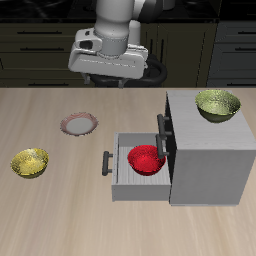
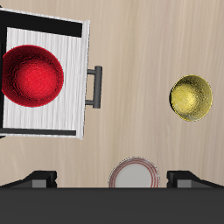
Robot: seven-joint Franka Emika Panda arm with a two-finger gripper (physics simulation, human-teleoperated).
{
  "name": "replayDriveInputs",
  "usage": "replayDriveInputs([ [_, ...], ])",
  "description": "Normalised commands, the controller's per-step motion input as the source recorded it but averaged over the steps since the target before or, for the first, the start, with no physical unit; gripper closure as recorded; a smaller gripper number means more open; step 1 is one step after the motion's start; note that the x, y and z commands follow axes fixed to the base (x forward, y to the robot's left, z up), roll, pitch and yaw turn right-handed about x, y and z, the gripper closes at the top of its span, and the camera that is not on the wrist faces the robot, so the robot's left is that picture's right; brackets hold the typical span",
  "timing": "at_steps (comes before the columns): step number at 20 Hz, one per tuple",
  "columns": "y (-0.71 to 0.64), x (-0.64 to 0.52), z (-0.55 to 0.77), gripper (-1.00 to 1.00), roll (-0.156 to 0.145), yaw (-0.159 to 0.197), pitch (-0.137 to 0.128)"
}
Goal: Place the red bowl on the plate
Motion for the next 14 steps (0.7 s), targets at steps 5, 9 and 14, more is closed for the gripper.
replayDriveInputs([
  [5,-0.03,0.24,0.06,-1.0,-0.009,0.031,-0.02],
  [9,-0.14,0.21,0.04,-1.0,-0.019,0.011,-0.004],
  [14,-0.1,0.28,-0.01,-1.0,-0.007,0.012,-0.007],
])
